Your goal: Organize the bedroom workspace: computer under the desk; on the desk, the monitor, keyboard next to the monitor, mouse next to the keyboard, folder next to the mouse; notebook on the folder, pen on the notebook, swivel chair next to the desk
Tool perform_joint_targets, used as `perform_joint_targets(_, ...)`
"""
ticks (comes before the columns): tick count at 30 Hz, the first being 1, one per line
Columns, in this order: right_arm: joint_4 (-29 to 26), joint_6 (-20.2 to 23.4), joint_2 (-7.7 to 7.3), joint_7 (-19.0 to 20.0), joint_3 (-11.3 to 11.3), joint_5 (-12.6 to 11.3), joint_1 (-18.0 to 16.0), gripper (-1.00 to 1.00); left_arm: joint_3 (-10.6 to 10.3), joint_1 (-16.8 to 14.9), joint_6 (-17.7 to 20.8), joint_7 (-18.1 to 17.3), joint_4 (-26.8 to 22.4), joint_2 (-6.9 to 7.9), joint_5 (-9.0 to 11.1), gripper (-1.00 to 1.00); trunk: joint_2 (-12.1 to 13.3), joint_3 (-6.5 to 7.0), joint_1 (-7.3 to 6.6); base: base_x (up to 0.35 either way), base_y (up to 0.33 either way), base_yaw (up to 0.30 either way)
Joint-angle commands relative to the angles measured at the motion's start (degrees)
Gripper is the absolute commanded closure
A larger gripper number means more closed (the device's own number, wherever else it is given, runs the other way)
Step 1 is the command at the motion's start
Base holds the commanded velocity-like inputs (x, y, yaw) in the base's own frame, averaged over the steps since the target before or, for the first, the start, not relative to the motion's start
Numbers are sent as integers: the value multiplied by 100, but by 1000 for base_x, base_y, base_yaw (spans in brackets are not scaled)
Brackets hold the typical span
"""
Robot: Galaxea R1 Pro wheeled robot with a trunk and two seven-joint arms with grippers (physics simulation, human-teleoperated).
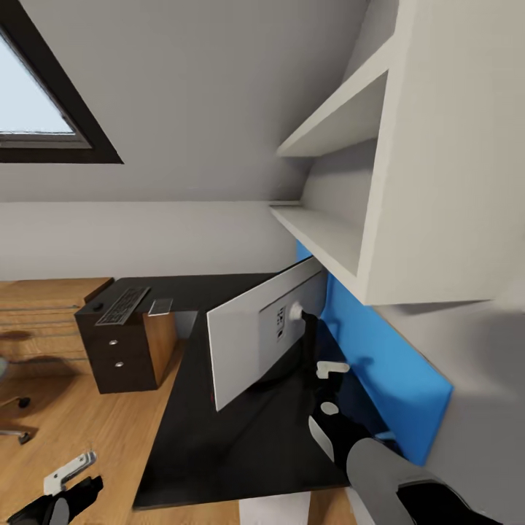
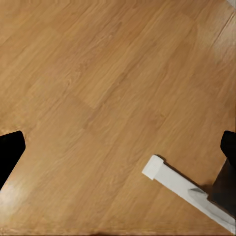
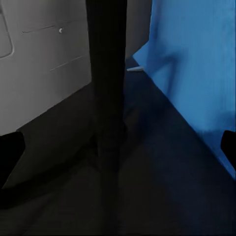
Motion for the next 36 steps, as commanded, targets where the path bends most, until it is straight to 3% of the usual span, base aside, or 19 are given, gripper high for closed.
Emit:
perform_joint_targets(1,8,0,2,-316,38,31,-4,-100,21,-6,-223,38,276,27,53,-100,-8,-9,0,-81,16,0)
perform_joint_targets(5,15,6,2,-644,82,59,-1,-100,33,-6,-1007,36,950,109,-44,-100,-8,-9,0,-42,8,0)
perform_joint_targets(10,17,180,2,-789,122,72,1,-100,27,-6,-2342,35,1911,195,-542,-100,-8,-9,0,-9,2,0)
perform_joint_targets(13,-24,399,2,-794,128,68,1,-100,21,-6,-2564,37,2032,194,-616,-100,-8,-9,0,-2,0,0)
perform_joint_targets(16,-277,694,2,-793,124,59,10,-100,14,-6,-2658,41,2151,193,-647,-100,-8,-9,0,0,0,0)
perform_joint_targets(18,-869,1260,2,-788,121,49,111,-100,3,-6,-2703,43,2285,193,-664,-100,-8,-9,0,0,0,0)
perform_joint_targets(19,-1642,1858,2,-784,125,44,418,-100,-3,-6,-2719,43,2341,188,-667,-100,-8,-9,0,0,0,0)
perform_joint_targets(20,-1984,2070,2,-782,131,42,576,-100,-4,-6,-2722,43,2352,188,-667,-100,-8,-9,0,0,0,0)
perform_joint_targets(21,-3120,2645,2,-769,193,37,1121,-100,-3,-6,-2729,39,2375,186,-668,-100,-8,-9,0,0,0,0)
perform_joint_targets(22,-3816,2952,2,-765,289,28,1485,-100,-4,-6,-2731,38,2383,185,-668,-100,-8,-9,0,0,0,0)
perform_joint_targets(23,-4111,3079,2,-765,350,19,1647,-100,-5,-6,-2732,37,2386,185,-668,-100,-8,-9,0,0,0,0)
perform_joint_targets(25,-5045,3511,2,-763,813,-98,2175,-100,-2,-6,-2735,36,2395,184,-668,-100,-8,-9,0,0,0,0)
perform_joint_targets(30,-5198,3600,2,-776,1477,-221,2337,-100,0,-6,-2736,29,2398,189,-663,-100,-8,-9,0,0,67,0)
perform_joint_targets(36,-5227,3598,2,-781,1803,-249,2379,-100,-3,-6,-2733,18,2408,189,-660,-100,-8,-9,0,0,247,0)
